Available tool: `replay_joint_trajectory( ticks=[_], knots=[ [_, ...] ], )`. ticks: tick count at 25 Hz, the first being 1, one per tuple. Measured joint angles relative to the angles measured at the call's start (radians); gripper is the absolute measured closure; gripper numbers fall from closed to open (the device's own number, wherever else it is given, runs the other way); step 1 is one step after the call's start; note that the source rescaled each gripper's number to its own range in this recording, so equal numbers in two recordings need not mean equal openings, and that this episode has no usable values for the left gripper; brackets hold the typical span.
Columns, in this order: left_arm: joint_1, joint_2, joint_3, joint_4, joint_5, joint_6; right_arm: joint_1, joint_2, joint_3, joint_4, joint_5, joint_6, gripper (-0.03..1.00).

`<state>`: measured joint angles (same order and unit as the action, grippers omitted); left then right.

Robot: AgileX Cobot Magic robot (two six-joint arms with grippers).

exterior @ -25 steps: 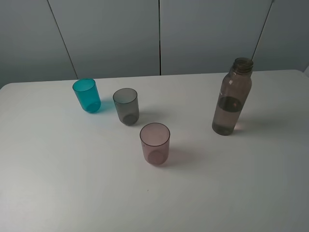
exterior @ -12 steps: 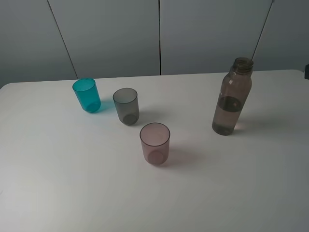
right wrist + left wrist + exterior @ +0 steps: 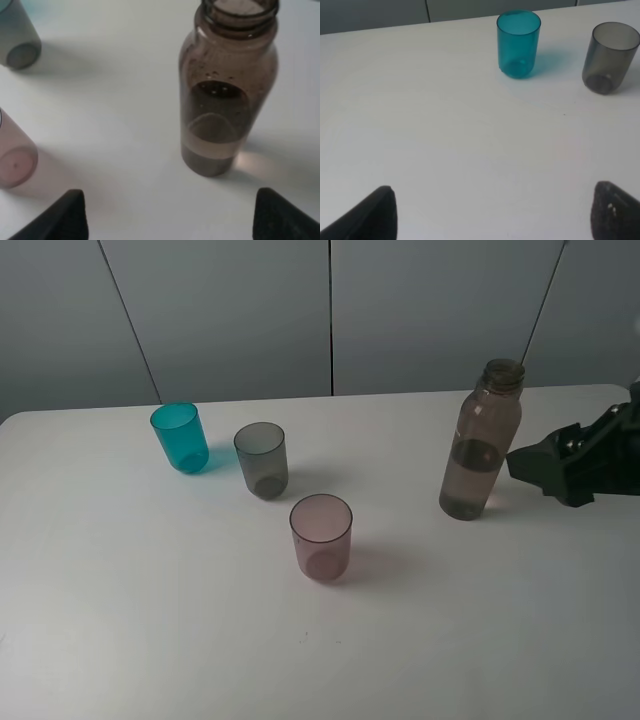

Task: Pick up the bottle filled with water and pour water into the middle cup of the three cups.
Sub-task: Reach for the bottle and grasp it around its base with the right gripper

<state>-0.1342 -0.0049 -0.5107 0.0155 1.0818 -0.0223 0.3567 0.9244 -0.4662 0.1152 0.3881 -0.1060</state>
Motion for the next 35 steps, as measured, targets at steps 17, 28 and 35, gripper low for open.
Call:
replay_joint_trajectory(
  ticks=[17, 28, 35],
  knots=[
    [0.0, 0.0, 0.0, 0.0, 0.0, 0.0, 0.08, 0.419, 0.204, 0.158, -0.694, 0.097, -0.03],
    [0.0, 0.0, 0.0, 0.0, 0.0, 0.0, 0.081, 0.704, 0.208, 0.217, -1.077, 0.097, -0.03],
    [0.0, 0.0, 0.0, 0.0, 0.0, 0.0, 0.081, 0.83, 0.172, 0.243, -1.136, 0.097, -0.03]
  ],
)
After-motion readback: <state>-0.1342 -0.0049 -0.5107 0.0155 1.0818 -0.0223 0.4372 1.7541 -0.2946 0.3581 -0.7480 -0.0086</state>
